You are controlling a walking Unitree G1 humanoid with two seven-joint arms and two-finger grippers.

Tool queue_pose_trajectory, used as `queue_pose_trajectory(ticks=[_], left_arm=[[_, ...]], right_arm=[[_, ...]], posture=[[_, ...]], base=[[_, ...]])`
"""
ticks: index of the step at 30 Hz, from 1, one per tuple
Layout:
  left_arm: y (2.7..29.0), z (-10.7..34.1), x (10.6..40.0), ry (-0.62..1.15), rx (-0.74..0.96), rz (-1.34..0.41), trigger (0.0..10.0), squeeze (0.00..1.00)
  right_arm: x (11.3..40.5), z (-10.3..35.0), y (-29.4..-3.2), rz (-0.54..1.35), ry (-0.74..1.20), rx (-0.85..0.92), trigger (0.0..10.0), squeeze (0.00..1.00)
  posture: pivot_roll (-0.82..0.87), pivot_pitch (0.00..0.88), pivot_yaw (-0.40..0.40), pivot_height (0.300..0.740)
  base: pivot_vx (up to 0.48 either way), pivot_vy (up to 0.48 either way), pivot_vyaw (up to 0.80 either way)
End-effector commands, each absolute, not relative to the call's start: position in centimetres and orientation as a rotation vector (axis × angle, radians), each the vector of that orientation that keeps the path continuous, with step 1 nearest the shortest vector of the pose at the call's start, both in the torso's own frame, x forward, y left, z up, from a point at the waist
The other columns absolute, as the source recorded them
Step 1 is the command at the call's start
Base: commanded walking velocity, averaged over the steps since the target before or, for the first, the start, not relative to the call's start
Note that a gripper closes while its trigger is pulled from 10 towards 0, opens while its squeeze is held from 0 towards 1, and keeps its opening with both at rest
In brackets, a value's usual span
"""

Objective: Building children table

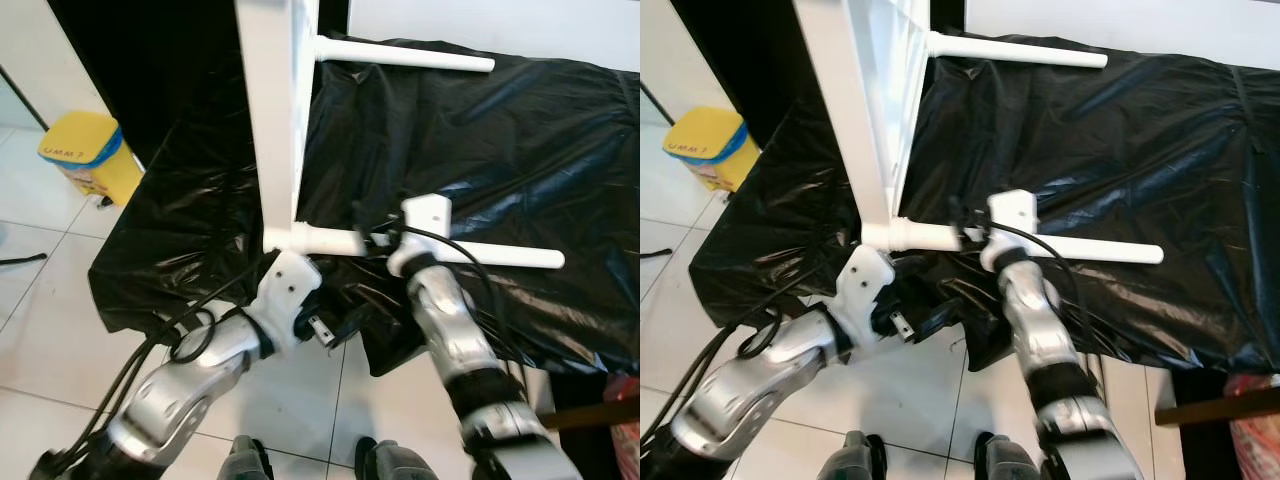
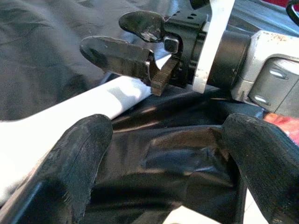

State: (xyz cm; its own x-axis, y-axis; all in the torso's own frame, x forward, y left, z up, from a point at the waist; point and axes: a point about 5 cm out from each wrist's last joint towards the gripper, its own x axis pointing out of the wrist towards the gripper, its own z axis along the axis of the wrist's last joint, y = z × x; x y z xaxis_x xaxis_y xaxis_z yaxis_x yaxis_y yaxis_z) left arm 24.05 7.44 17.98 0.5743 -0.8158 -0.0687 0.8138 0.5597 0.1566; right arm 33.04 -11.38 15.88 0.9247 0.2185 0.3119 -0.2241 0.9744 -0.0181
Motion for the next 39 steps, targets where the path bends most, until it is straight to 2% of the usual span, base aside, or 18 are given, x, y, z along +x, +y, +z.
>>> queue_pose_trajectory(ticks=[1,3,9,11,13,18,24,32,33,39], left_arm=[[7.0,17.4,23.5,0.019,0.188,-1.065,10.0,0.0],[6.1,17.9,24.0,0.007,0.131,-1.071,10.0,0.0],[5.5,18.2,25.1,-0.009,0.092,-1.062,10.0,0.0],[6.0,18.3,27.0,-0.018,0.088,-0.969,10.0,0.0],[6.0,18.3,27.0,-0.018,0.088,-0.969,10.0,0.0],[8.1,19.2,30.3,-0.05,0.07,-0.793,10.0,0.0],[10.1,19.6,32.0,-0.072,0.083,-0.683,10.0,0.0],[11.1,19.4,32.7,-0.076,0.124,-0.644,10.0,0.0],[11.8,19.4,33.1,-0.08,0.141,-0.63,10.0,0.0],[12.0,19.4,32.7,-0.086,0.162,-0.653,10.0,0.0]], right_arm=[[32.9,16.0,-11.5,0.219,-0.32,0.019,10.0,0.0],[31.4,16.2,-13.7,0.137,-0.342,0.016,10.0,0.0],[30.1,16.7,-15.1,0.071,-0.362,0.032,10.0,0.0],[29.4,17.1,-15.6,0.041,-0.373,0.042,10.0,0.0],[29.4,17.1,-15.6,0.041,-0.373,0.042,10.0,0.0],[28.8,17.5,-15.7,0.016,-0.372,0.053,10.0,0.0],[28.4,17.9,-15.6,0.008,-0.363,0.061,10.0,0.0],[28.3,18.1,-15.7,0.008,-0.353,0.062,10.0,0.0],[28.2,18.1,-15.7,0.01,-0.346,0.059,10.0,0.0],[28.0,17.8,-15.7,0.015,-0.331,0.053,10.0,0.0]], posture=[[0.06,0.212,-0.045,0.74],[0.05,0.214,-0.045,0.74],[0.05,0.217,-0.04,0.74],[0.04,0.22,-0.032,0.74],[0.04,0.22,-0.032,0.74],[0.03,0.22,-0.027,0.74],[0.03,0.221,-0.027,0.74],[0.03,0.222,-0.028,0.74],[0.03,0.22,-0.029,0.74],[0.03,0.219,-0.029,0.74]], base=[[0.0,0.0,0.0],[0.0,0.0,0.0],[0.0,0.0,0.0],[0.0,0.0,0.0],[0.0,0.0,0.0],[0.0,0.0,0.0],[0.0,0.0,0.0],[0.0,0.0,0.0],[0.0,0.0,0.0],[0.0,0.0,0.0]])
